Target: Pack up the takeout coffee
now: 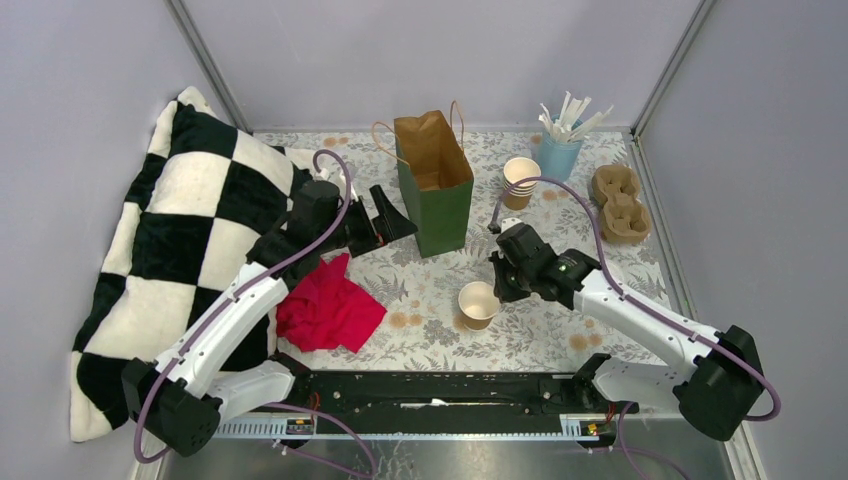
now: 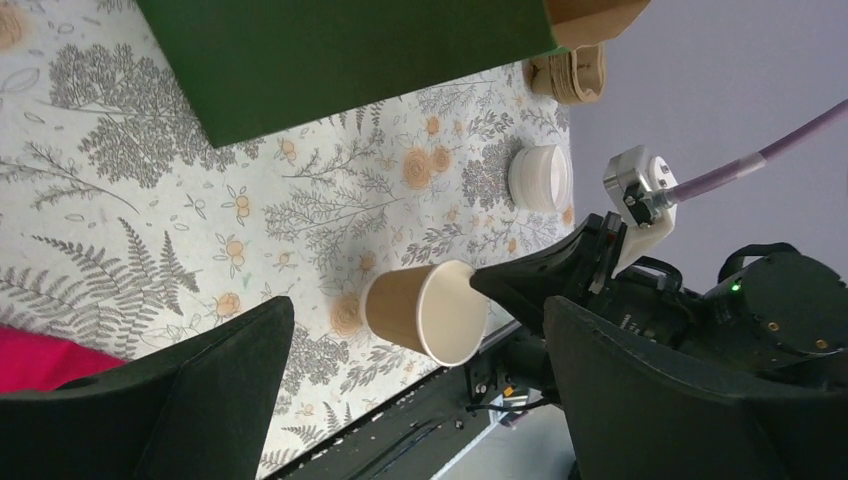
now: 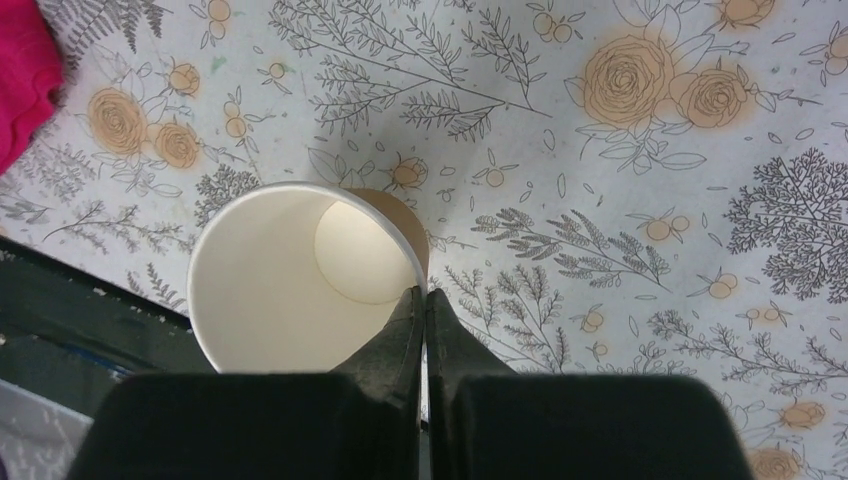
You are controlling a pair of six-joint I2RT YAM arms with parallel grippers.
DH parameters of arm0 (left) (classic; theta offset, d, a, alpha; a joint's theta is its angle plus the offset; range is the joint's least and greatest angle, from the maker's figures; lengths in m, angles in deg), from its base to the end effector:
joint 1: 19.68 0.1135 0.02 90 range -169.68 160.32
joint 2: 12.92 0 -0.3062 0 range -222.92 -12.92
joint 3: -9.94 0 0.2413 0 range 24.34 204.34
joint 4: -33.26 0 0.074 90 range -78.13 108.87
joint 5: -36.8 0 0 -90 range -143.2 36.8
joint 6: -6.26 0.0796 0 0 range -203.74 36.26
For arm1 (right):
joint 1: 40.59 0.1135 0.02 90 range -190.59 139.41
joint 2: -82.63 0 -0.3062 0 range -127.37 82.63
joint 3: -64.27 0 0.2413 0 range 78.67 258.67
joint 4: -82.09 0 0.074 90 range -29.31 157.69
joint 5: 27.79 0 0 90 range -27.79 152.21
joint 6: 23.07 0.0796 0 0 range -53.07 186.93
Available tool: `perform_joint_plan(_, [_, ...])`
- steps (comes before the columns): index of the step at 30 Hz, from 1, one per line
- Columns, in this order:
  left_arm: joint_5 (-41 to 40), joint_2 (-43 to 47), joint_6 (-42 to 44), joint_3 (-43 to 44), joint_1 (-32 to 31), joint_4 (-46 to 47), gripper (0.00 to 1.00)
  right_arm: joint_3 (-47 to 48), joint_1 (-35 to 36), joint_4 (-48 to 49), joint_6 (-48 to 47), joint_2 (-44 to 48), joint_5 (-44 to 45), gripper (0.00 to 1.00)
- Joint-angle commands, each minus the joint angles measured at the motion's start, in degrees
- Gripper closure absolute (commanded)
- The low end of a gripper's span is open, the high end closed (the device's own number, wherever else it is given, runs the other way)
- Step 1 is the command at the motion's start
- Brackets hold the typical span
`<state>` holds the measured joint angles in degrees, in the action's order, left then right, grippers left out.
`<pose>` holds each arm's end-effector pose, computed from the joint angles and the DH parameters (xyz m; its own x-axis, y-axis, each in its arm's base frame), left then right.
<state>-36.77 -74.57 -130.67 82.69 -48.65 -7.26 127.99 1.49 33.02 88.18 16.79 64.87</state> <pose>0.2011 -0.1371 0.3556 -0.7903 -0.3634 -0.4933 0.1505 0.6654 -0.7312 0.1747 0.1528 0.2643 -0.7738 -0.2109 -0.5972 -0.3942 0.8984 0.1934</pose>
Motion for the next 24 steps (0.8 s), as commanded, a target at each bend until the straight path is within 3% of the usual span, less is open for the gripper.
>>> perform_joint_plan(1, [0.7,3.2,-4.2,-1.4,-0.1,3.3,0.01,-2.4,1.9,7.7,0.6,1.3,4.5,1.00])
perform_joint_plan(8, [0.1,4.8,-4.5,-1.9,-0.2,2.8,0.01,-4.1,3.3,8.7,0.8,0.9,6.4,0.99])
perform_joint_plan(11, [0.0,5.2,-4.5,-2.4,-0.2,2.7,0.01,-3.9,3.7,8.0,1.3,1.2,6.3,0.88])
perform_joint_plan(18, [0.2,4.4,-2.1,-1.0,-0.1,1.2,0.01,5.0,3.0,-3.3,3.7,4.8,13.9,0.50])
perform_joint_plan(21, [0.2,3.6,-0.7,-0.3,-0.1,0.5,0.01,9.3,-4.0,-9.1,2.7,5.6,15.4,0.45])
perform_joint_plan(24, [0.5,3.0,0.7,0.6,-0.1,0.0,0.01,10.1,-20.1,-10.5,0.2,5.2,10.0,0.45])
